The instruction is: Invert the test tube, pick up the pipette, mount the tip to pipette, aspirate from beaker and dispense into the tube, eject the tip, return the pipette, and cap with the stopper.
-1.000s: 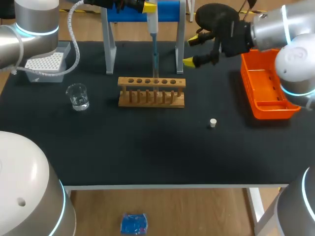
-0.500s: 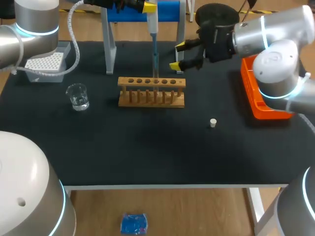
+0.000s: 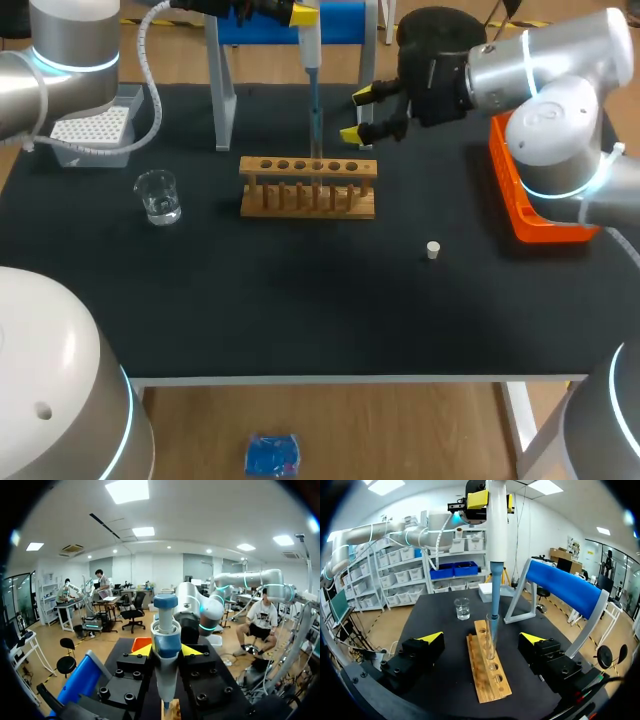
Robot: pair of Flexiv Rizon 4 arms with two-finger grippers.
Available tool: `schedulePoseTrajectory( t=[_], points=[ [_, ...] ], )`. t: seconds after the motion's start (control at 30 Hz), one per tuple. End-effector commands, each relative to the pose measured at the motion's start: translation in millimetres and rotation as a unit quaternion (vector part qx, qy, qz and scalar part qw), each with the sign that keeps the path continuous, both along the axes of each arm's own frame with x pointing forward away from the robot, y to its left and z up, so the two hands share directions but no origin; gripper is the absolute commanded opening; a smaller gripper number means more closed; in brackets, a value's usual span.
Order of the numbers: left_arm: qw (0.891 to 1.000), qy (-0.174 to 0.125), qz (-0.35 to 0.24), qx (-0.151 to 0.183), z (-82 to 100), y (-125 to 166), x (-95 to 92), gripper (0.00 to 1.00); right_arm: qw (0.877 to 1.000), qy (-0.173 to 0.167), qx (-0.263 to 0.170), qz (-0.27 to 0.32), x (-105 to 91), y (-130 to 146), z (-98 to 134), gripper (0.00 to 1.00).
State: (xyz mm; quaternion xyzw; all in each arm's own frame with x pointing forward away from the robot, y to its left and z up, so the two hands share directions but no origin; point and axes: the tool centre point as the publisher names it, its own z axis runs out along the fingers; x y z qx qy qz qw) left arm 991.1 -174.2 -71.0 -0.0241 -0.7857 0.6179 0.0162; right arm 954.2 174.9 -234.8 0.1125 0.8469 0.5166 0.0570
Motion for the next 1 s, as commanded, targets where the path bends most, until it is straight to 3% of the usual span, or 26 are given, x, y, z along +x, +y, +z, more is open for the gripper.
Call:
schedulePoseTrajectory(
  t=[0.03, 0.57, 1.0],
  points=[
    [1.0, 0.001, -0.001, 0.001, 0.9, 0.4, 0.3, 0.0, 1.0, 0.0, 0.0, 0.0, 0.2, 0.0, -0.4, 1.0],
    [1.0, 0.001, -0.001, 0.001, 0.9, 0.4, 0.3, 0.0, 1.0, 0.0, 0.0, 0.0, 0.2, 0.0, -0.4, 1.0],
    [1.0, -0.016, 0.005, 0.017, 20.8, -5.1, -7.3, 0.0, 1.0, 0.0, 0.0, 0.0, 0.2, 0.0, -0.4, 1.0]
  ],
)
